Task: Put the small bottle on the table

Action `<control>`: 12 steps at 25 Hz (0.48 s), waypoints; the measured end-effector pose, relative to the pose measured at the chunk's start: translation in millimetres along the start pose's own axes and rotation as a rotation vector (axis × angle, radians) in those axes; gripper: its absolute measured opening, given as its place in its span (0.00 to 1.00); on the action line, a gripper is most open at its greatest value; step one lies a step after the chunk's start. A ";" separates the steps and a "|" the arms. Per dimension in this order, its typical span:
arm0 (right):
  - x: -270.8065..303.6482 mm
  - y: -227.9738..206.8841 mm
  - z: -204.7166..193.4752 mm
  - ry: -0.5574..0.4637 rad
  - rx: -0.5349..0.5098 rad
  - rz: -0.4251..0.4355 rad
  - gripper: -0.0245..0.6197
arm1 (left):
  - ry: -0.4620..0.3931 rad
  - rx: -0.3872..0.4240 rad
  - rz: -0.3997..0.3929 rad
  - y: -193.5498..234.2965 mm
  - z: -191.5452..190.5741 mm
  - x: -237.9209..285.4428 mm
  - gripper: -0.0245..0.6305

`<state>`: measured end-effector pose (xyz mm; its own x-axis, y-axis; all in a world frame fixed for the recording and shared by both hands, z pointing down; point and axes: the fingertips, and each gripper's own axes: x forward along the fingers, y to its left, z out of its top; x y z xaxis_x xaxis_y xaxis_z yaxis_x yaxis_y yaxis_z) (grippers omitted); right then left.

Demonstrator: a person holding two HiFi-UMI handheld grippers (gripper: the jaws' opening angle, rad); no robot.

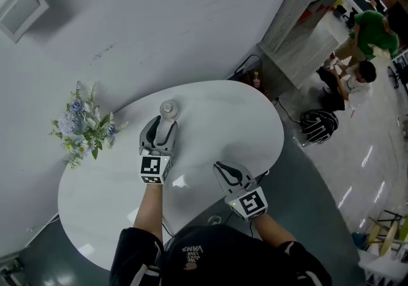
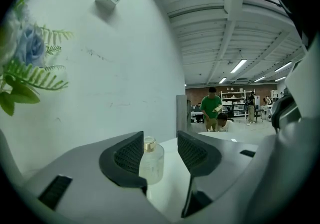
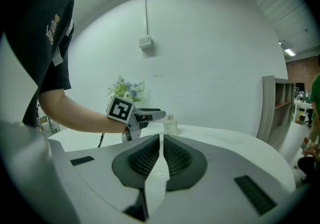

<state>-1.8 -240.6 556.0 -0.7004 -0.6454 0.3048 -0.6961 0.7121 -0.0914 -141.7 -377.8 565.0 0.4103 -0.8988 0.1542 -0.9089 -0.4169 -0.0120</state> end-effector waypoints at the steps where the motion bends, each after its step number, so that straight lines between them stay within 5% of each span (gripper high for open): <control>1: -2.7 1.7 0.6 -0.008 -0.009 0.000 0.13 | -0.001 0.001 -0.003 -3.3 2.6 -5.0 0.38; 12: -44.6 25.5 -1.5 -0.043 0.008 -0.024 0.13 | -0.021 0.042 0.000 -38.5 24.0 -66.6 0.13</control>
<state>11.9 -193.2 541.5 -0.6892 -0.6738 0.2665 -0.7141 0.6939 -0.0922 -132.2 -305.2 531.4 0.4124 -0.9012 0.1331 -0.9050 -0.4221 -0.0536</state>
